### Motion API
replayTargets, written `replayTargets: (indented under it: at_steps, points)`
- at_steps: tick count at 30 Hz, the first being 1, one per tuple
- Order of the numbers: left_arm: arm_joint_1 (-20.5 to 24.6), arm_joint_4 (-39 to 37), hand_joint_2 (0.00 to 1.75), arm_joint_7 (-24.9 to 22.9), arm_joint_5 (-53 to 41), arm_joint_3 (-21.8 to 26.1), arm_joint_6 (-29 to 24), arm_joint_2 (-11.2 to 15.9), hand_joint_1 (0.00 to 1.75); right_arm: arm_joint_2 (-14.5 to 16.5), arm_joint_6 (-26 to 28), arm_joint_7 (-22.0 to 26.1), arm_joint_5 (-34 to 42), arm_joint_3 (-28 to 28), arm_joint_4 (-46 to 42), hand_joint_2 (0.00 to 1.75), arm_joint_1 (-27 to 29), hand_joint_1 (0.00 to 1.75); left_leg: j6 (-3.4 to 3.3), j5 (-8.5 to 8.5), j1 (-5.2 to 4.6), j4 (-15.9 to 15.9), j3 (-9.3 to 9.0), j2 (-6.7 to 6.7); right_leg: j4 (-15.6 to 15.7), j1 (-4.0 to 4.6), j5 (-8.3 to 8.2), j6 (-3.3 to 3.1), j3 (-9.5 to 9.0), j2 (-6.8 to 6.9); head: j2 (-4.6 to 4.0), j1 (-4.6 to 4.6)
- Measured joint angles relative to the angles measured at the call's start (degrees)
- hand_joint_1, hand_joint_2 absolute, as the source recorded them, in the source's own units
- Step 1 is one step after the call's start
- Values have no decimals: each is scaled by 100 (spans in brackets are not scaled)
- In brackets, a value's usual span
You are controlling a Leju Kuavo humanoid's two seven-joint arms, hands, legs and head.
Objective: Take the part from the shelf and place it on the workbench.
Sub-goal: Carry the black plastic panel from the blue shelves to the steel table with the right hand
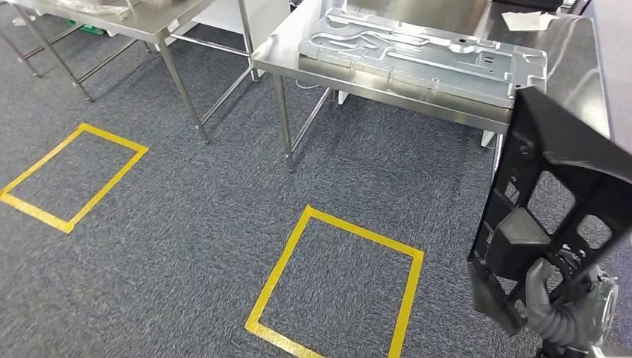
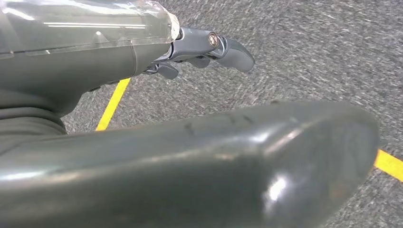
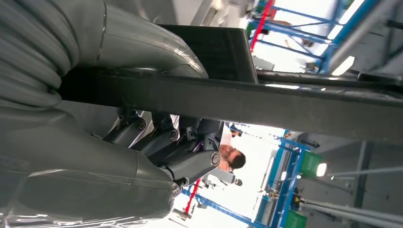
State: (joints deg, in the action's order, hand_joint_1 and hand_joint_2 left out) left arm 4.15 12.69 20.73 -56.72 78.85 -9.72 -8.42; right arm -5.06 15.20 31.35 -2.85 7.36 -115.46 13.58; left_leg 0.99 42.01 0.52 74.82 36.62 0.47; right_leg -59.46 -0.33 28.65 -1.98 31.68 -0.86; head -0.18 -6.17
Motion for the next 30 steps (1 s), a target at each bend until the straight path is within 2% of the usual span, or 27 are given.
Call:
replayTargets:
  at_steps: [1,2,5,6,8,9,10,11,12,14,15,16,17,19,20,21,23,24,26,27,28,29,30]
  points:
    - [-8,1,0,-4,-9,-13,5,8,0,-65,2,-79,-52,31,1,175,-69,175,-14,85,-4,-139,108,0,1,4,80,6,-101,-22,0,1]
    - [-11,1,0,-8,-19,-23,13,19,0,-142,-3,-179,-90,63,5,175,-169,175,-55,-120,-19,-394,183,0,3,9,169,15,-210,-35,0,1]
    - [-26,-2,0,-19,-31,-43,44,66,0,-399,-55,-473,-128,160,51,175,-538,175,-216,-1415,-109,-1159,294,-49,4,36,430,88,-451,-77,0,0]
    - [-32,-3,0,-22,-32,-49,52,75,0,-484,-78,-555,-127,186,71,175,-653,175,-247,-1638,-120,-1269,282,-79,-26,45,475,123,-508,-92,0,1]
    - [-20,-5,0,-34,-30,-58,57,73,0,-687,-136,-729,-127,238,109,175,-914,175,-283,-1699,-97,-1357,132,-107,-185,55,429,187,-545,-101,0,5]
    - [0,-7,0,-41,-26,-59,57,70,0,-800,-168,-820,-127,263,135,175,-1074,175,-307,-1698,-80,-1411,37,-108,-378,51,340,222,-489,-80,0,8]
    - [29,-9,0,-49,-17,-60,54,67,0,-918,-208,-908,-133,284,170,175,-1270,175,-327,-1670,-70,-1449,-64,-104,-623,44,277,263,-349,-49,0,9]
    - [57,-10,0,-58,-1,-60,47,65,0,-1021,-251,-996,-145,295,221,175,-1476,175,-342,-1637,-60,-1483,-155,-103,-906,29,292,297,-154,-14,0,10]
    - [77,-10,0,-65,18,-60,34,66,0,-1098,-295,-1066,-173,296,287,175,-1667,175,-353,-1587,-58,-1508,-224,-103,-1177,16,391,330,73,18,0,10]
    - [93,-11,0,-77,64,-55,-1,63,0,-1196,-374,-1201,-276,256,473,175,-2040,175,-349,-1464,-46,-1537,-377,-106,-1474,-20,816,383,496,45,0,10]
    - [90,-13,0,-82,80,-51,-17,56,0,-1229,-401,-1261,-338,216,579,175,-2198,175,-340,-1392,-38,-1543,-466,-111,-1445,-40,989,407,631,56,0,10]
    - [88,-14,0,-86,93,-48,-29,47,0,-1258,-416,-1306,-391,174,676,175,-2339,175,-327,-1312,-31,-1545,-567,-121,-1283,-62,1025,430,707,66,0,10]
    - [85,-16,0,-91,103,-46,-38,38,0,-1285,-422,-1337,-430,135,757,175,-2450,175,-313,-1229,-25,-1545,-669,-133,-1020,-81,877,446,734,75,0,10]
    - [77,-17,0,-93,121,-41,-43,25,0,-1321,-422,-1357,-463,81,894,175,-2599,175,-269,-1061,-19,-1551,-853,-163,-451,-92,76,446,725,104,0,10]
    - [79,-17,0,-94,134,-38,-47,24,0,-1328,-427,-1371,-483,49,961,175,-2668,175,-234,-985,-17,-1564,-918,-173,-277,-74,-243,415,706,113,0,12]
    - [81,-17,0,-96,150,-33,-52,24,0,-1335,-436,-1390,-509,15,1023,175,-2737,175,-193,-932,-18,-1578,-994,-175,-179,-53,-438,371,680,115,0,18]
    - [101,-19,0,-101,199,-21,-79,21,0,-1345,-469,-1453,-579,-76,1113,175,-2917,175,-112,-948,-25,-1538,-1061,-163,-117,-37,-374,259,570,92,0,27]
    - [113,-19,0,-103,229,-10,-97,20,0,-1349,-487,-1481,-616,-133,1154,175,-3032,175,-85,-1009,-28,-1406,-1036,-150,-77,-48,-341,211,495,82,0,30]
    - [145,-20,0,-106,286,27,-134,15,0,-1344,-515,-1532,-695,-274,1262,175,-3286,175,-53,-1060,-22,-856,-706,-129,-22,-57,-263,128,340,71,0,28]
    - [153,-21,0,-107,313,53,-149,7,0,-1336,-526,-1550,-734,-353,1328,175,-3397,175,-43,-980,-19,-494,-445,-120,-8,-50,-206,99,271,71,0,28]
    - [154,-22,0,-108,337,80,-160,-2,0,-1324,-536,-1568,-768,-433,1398,175,-3486,175,-32,-820,-17,-178,-166,-114,-3,-42,-144,83,201,69,0,28]
    - [146,-23,0,-110,360,102,-169,-12,0,-1307,-544,-1584,-796,-508,1467,175,-3552,175,-23,-639,-17,27,75,-111,-1,-33,-77,76,122,68,0,28]
    - [133,-23,0,-115,376,124,-180,-21,0,-1288,-549,-1597,-820,-587,1542,175,-3602,175,-23,-512,-19,87,253,-108,0,-26,-3,75,29,67,0,28]
